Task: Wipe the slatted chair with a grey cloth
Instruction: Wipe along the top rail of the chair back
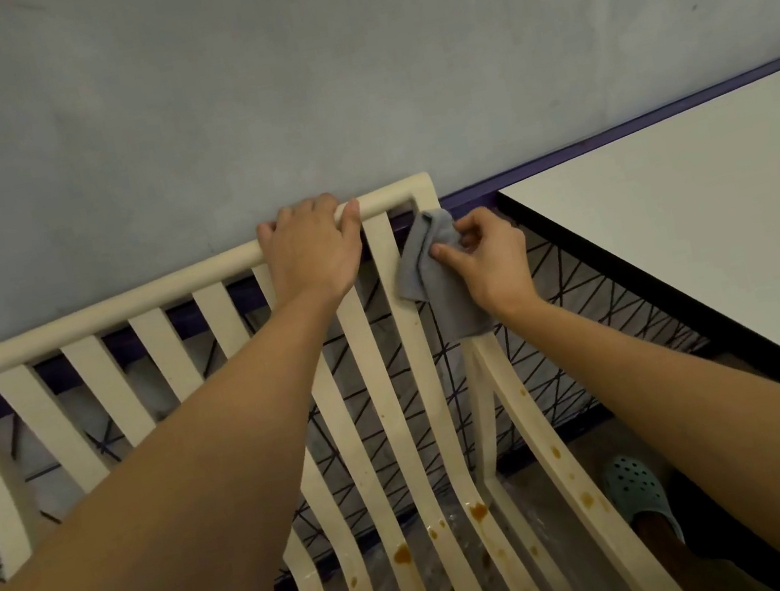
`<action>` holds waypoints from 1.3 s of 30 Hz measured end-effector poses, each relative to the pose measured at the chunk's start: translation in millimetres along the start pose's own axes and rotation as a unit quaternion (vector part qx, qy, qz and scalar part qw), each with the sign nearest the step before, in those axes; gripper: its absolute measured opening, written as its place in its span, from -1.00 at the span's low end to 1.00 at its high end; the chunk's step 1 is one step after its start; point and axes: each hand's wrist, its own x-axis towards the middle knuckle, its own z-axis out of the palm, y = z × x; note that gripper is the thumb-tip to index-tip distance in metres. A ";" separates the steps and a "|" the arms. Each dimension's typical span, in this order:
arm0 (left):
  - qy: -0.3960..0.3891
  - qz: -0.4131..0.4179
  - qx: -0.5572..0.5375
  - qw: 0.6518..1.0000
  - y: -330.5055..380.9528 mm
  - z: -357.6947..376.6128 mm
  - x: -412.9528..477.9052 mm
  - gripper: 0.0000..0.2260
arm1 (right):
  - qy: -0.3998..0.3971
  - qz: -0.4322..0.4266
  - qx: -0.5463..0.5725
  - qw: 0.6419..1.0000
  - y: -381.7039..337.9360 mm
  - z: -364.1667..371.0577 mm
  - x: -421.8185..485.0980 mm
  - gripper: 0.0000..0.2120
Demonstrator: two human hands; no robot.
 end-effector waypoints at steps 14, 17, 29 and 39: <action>0.012 0.002 0.012 1.000 -0.5 1.9 -0.4 -0.62 | -0.014 0.012 0.008 1.000 6.2 0.6 -7.2 -0.85; 0.014 -0.001 0.013 1.000 -0.5 2.1 0.0 -0.62 | -0.009 0.035 0.037 0.999 13.7 0.7 -15.9 -0.87; 0.015 -0.005 0.002 1.000 -1.1 3.1 -0.6 -0.63 | -0.017 0.081 0.101 0.991 36.6 -0.3 -46.6 -0.88; 0.026 -0.001 0.005 1.000 -1.6 3.7 0.6 -0.62 | -0.022 0.075 0.081 0.994 35.5 -2.8 -50.9 -0.88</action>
